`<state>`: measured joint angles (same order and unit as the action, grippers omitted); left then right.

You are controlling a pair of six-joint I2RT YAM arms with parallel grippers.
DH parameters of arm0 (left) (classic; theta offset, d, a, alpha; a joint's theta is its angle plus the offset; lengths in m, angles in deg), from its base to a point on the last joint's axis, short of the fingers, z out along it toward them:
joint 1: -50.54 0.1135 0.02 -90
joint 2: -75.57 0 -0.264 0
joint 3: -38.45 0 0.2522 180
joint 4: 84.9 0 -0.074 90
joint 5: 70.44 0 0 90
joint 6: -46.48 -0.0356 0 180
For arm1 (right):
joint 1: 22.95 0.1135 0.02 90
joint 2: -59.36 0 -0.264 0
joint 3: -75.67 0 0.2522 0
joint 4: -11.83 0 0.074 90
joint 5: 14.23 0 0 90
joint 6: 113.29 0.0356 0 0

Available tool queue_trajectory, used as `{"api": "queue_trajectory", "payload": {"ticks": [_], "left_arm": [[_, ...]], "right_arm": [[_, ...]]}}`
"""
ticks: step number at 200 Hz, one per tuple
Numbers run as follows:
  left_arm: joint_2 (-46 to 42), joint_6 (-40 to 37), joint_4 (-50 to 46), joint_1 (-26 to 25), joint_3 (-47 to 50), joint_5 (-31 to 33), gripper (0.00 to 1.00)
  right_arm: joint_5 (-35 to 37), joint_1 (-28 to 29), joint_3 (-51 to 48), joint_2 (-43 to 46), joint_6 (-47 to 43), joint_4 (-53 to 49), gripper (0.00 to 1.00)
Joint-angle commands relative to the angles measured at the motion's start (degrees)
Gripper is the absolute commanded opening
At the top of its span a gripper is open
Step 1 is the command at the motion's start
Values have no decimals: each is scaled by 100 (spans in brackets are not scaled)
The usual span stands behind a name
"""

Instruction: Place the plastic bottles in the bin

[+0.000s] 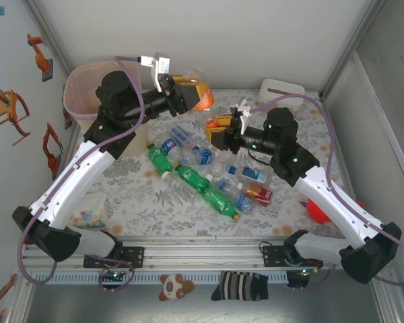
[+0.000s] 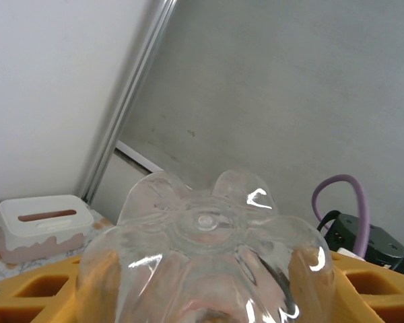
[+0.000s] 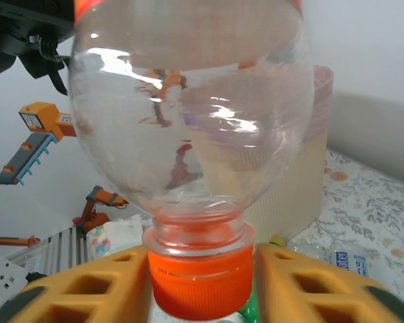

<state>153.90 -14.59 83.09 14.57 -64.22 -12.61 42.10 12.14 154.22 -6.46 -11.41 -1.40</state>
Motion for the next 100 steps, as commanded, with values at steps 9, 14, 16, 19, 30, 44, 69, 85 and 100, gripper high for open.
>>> {"api": "queue_trajectory", "payload": {"ticks": [9,14,16,19,30,44,69,85,100], "left_arm": [[-15,-247,-408,77,-344,304,62],[-11,-285,-510,112,-384,358,62],[-10,-303,-536,126,-398,377,62],[-7,-323,-611,144,-428,399,62],[-6,-395,-836,248,-528,483,62],[2,-535,-1189,400,-689,597,62],[46,-994,-2039,755,-1118,953,62],[119,-1282,-2599,1061,-1471,1220,62],[269,-1557,-3201,1350,-1941,1541,61]], "right_arm": [[276,42,-24,286,-228,-288,57],[321,42,-37,316,-249,-335,59],[338,42,-48,333,-248,-346,60],[366,43,-58,360,-260,-370,61],[459,46,-98,428,-298,-440,63],[569,46,-128,519,-359,-537,64],[733,42,-118,609,-505,-740,64],[845,42,-77,627,-583,-877,64],[901,42,-38,623,-646,-958,64]]}}
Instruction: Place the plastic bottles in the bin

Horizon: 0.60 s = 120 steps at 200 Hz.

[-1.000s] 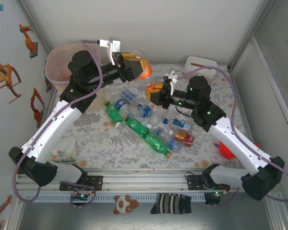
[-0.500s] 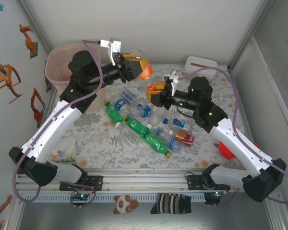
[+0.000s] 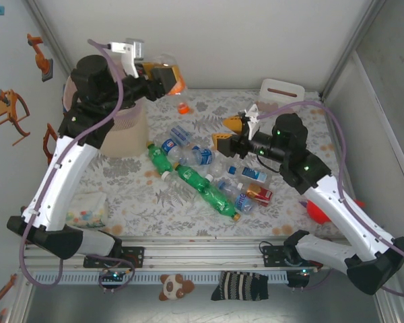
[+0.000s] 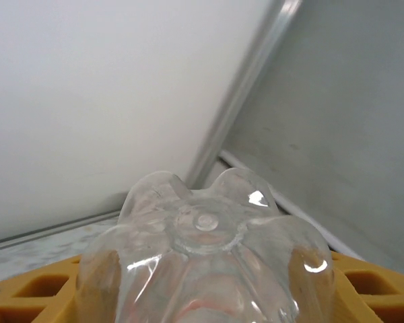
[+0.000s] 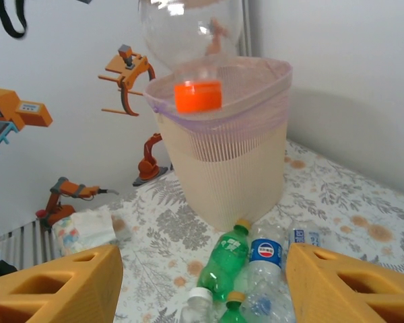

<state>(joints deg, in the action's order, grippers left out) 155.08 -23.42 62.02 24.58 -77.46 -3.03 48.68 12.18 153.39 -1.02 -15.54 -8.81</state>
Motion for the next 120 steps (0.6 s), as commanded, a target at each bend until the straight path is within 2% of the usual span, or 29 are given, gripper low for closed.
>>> {"api": "queue_trajectory", "payload": {"ticks": [1,75,120], "left_arm": [[161,-691,-1133,369,-650,608,61],[1197,-1801,-2995,1796,-2518,1757,60],[1879,-2084,-3559,2394,-3020,2222,60]], "right_arm": [[245,37,41,83,-236,-217,64],[536,37,257,-96,-440,-485,64],[590,37,374,-132,-545,-667,64]]}}
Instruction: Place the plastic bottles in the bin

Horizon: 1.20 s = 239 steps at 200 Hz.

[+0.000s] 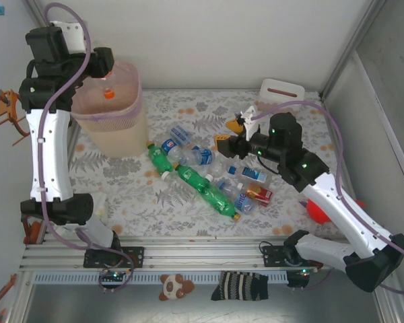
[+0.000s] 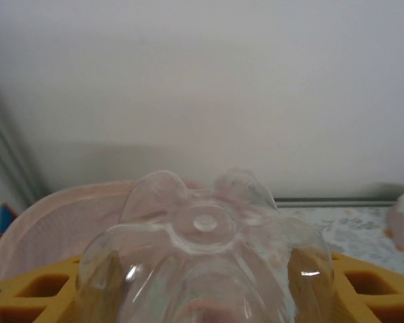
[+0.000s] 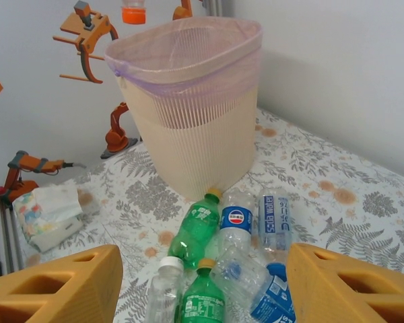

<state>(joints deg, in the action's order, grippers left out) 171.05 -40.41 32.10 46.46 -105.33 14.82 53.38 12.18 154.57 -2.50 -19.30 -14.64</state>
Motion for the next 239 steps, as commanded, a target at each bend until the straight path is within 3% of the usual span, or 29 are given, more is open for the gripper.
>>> {"api": "queue_trajectory", "payload": {"ticks": [1,67,105,176,239], "left_arm": [[297,-397,-573,210,-234,455,60],[1075,-715,-653,557,-15,1202,57],[1323,-621,-644,829,438,819,57],[1721,-400,-223,856,1685,572,58],[2218,-195,-205,857,1937,369,66]], "right_arm": [[125,37,255,17,-169,-83,64],[292,38,277,50,-337,-268,65],[312,37,229,80,-375,-303,65],[288,37,148,62,-381,-240,65],[362,37,175,87,-441,-309,65]]}}
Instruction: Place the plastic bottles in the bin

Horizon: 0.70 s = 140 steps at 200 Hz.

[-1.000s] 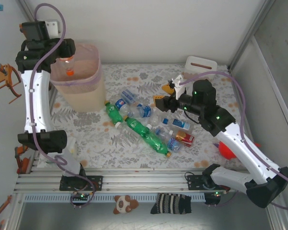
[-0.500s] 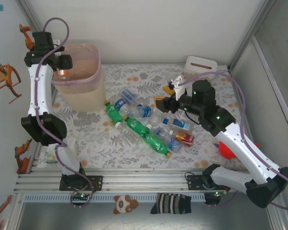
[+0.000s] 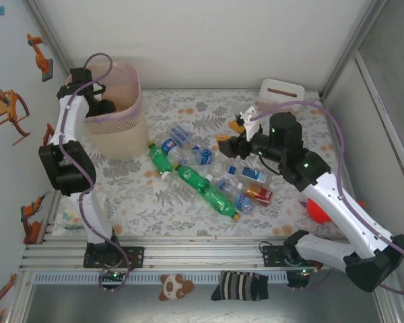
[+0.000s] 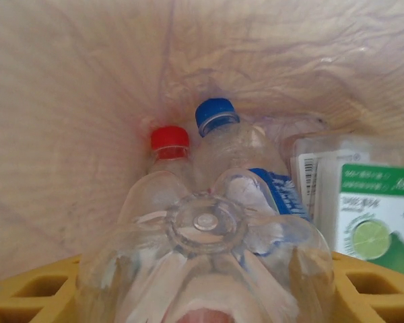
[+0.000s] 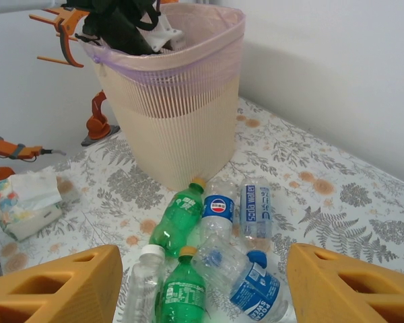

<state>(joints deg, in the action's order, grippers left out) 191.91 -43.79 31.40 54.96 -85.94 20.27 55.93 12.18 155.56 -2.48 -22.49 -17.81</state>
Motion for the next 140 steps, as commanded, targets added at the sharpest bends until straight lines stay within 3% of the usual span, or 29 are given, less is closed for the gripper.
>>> {"api": "queue_trajectory", "payload": {"ticks": [1,68,140], "left_arm": [[134,147,-137,6,-11,-176,66],[-72,191,-96,14,-97,-262,81],[-563,312,-241,8,-433,-579,86]], "right_arm": [[109,37,80,85,-119,12,65],[437,38,189,111,-58,-257,65],[894,37,367,142,149,-771,64]]}}
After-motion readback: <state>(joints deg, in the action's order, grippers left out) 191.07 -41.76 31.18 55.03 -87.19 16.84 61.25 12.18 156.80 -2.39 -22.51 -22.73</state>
